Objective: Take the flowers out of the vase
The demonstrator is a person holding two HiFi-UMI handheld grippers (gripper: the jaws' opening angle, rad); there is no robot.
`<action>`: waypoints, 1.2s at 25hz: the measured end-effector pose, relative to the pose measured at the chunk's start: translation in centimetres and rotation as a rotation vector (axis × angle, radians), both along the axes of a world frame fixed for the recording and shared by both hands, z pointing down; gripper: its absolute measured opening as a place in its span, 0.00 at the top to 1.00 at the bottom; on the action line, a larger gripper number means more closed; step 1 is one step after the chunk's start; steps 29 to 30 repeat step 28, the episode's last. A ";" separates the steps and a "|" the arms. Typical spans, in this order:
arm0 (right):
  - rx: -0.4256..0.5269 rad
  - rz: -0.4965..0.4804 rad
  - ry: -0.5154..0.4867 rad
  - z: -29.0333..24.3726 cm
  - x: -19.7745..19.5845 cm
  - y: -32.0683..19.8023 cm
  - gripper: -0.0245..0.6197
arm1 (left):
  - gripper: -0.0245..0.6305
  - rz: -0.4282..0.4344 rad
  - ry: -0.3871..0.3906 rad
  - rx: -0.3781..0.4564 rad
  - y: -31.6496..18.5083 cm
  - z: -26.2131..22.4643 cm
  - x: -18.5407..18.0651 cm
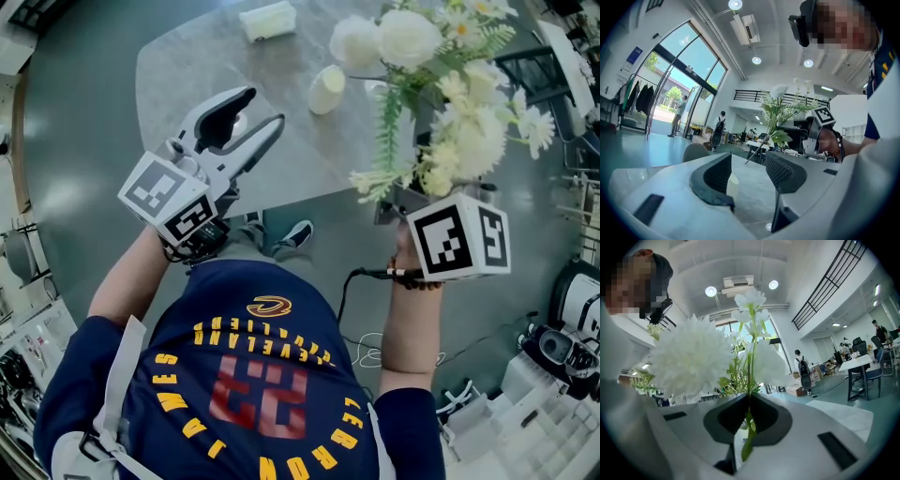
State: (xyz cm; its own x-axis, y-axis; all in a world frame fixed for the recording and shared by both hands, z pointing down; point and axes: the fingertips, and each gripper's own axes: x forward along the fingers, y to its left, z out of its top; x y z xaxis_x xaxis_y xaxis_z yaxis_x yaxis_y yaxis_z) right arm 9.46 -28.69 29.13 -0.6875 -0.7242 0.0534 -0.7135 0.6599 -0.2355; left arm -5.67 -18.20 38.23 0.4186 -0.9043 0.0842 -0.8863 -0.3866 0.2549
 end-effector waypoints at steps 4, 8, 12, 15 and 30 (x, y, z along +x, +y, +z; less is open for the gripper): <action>-0.004 -0.005 0.001 -0.3 0.0 0.0 0.93 | 0.62 0.001 0.000 0.000 -0.1 -0.5 0.1; -0.004 -0.008 0.001 0.1 -0.2 0.3 0.93 | 0.62 0.002 0.003 0.002 0.1 -0.2 -0.1; -0.002 -0.009 -0.002 0.5 -0.3 0.3 0.93 | 0.62 0.001 0.007 -0.003 0.2 0.3 -0.1; -0.005 -0.013 -0.006 0.6 -0.4 0.2 0.93 | 0.62 -0.002 0.005 -0.011 0.2 0.6 -0.2; -0.005 -0.014 0.000 0.6 -0.2 0.1 0.93 | 0.62 0.000 0.007 -0.012 0.1 0.5 0.0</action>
